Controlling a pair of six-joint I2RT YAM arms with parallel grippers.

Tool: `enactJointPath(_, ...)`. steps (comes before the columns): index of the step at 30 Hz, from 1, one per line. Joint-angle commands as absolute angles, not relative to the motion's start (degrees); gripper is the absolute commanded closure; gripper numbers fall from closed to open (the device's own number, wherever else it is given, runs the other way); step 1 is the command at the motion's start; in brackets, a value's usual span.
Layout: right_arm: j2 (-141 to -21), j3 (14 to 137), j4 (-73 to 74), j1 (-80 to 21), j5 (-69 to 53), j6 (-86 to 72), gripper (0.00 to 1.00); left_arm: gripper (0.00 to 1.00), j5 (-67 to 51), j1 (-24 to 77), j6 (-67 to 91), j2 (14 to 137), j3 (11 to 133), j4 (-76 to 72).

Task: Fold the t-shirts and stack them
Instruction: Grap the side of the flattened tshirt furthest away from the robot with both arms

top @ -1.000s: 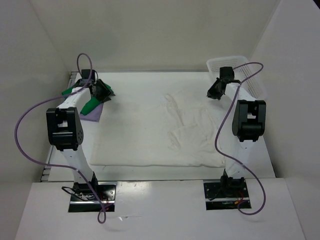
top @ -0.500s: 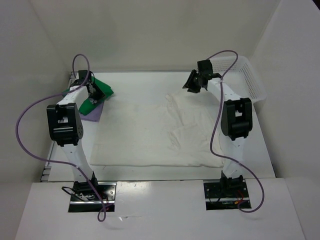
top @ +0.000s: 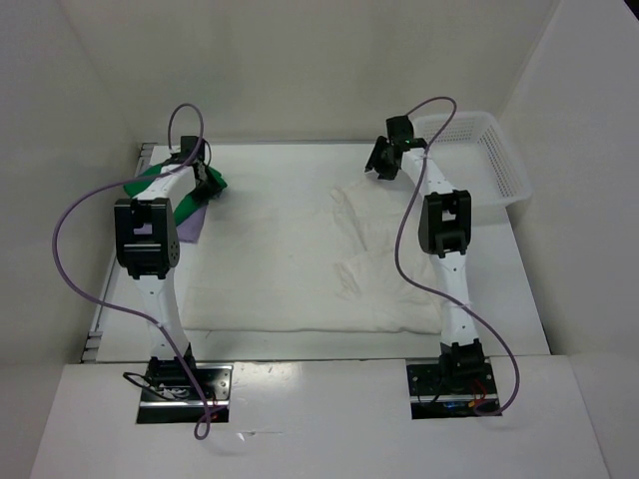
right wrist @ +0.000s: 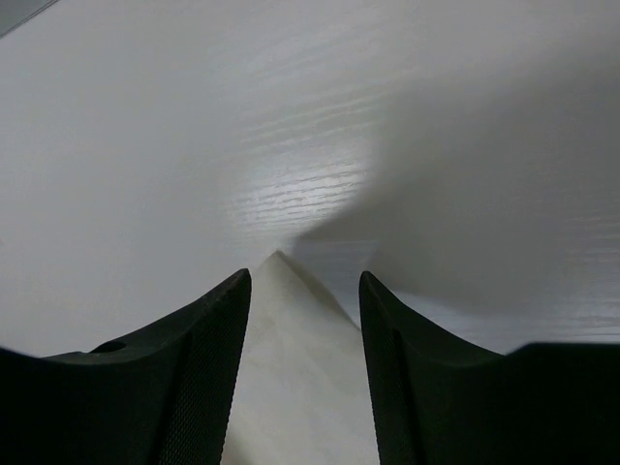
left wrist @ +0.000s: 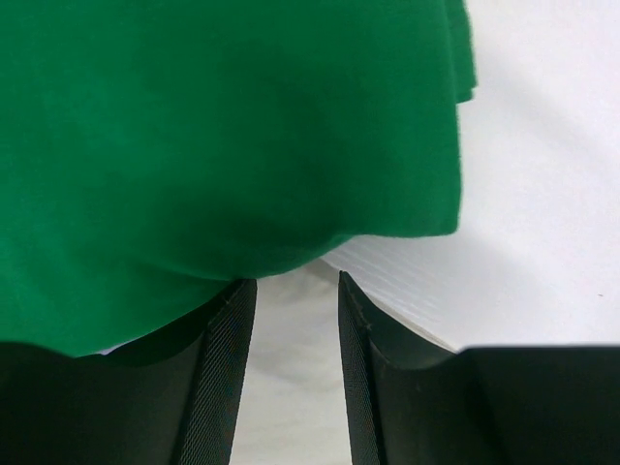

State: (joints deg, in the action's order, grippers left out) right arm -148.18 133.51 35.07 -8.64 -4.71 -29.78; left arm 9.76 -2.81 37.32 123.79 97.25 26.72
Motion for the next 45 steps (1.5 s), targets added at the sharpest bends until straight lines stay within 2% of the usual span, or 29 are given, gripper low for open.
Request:
enactJointPath(1, -150.98, 142.79, 39.90, -9.84, -1.41, -26.89, 0.45, 0.53, 13.18, -3.34, 35.42, 124.45, 98.35, 26.98)
enactJointPath(6, -154.95, 150.02, 44.20, -12.04, -0.70, -25.40, 0.43, 0.53, 14.32, -3.34, 35.42, 124.45, 98.35, 26.98)
enactJointPath(19, -156.09, 150.56, 45.35, -12.04, 2.29, -24.87, 0.43, 0.56, 12.48, -2.20, 34.89, 125.50, 96.59, 25.31)
enactJointPath(23, -155.57, 150.56, 45.35, -12.04, 2.28, -24.87, 0.43, 0.64, 11.96, -1.67, 34.89, 125.51, 96.59, 25.31)
enactJointPath(32, -156.09, 149.95, 45.35, -11.51, 2.38, -23.82, 0.42, 0.89, 11.95, -1.67, 35.42, 124.46, 96.59, 25.31)
enactJointPath(40, -156.09, 149.94, 45.35, -12.04, 1.14, -23.82, 0.48, 0.96, 11.43, -1.67, 35.94, 122.88, 96.59, 25.31)
enactJointPath(42, -156.62, 149.33, 45.35, -12.04, 0.62, -23.82, 0.52, 1.00, 10.90, -1.67, 35.95, 122.35, 96.59, 25.31)
enactJointPath(45, -157.23, 149.33, 45.35, -12.04, -0.87, -23.82, 0.55, 1.00, 10.90, -1.67, 36.56, 120.16, 95.37, 25.31)
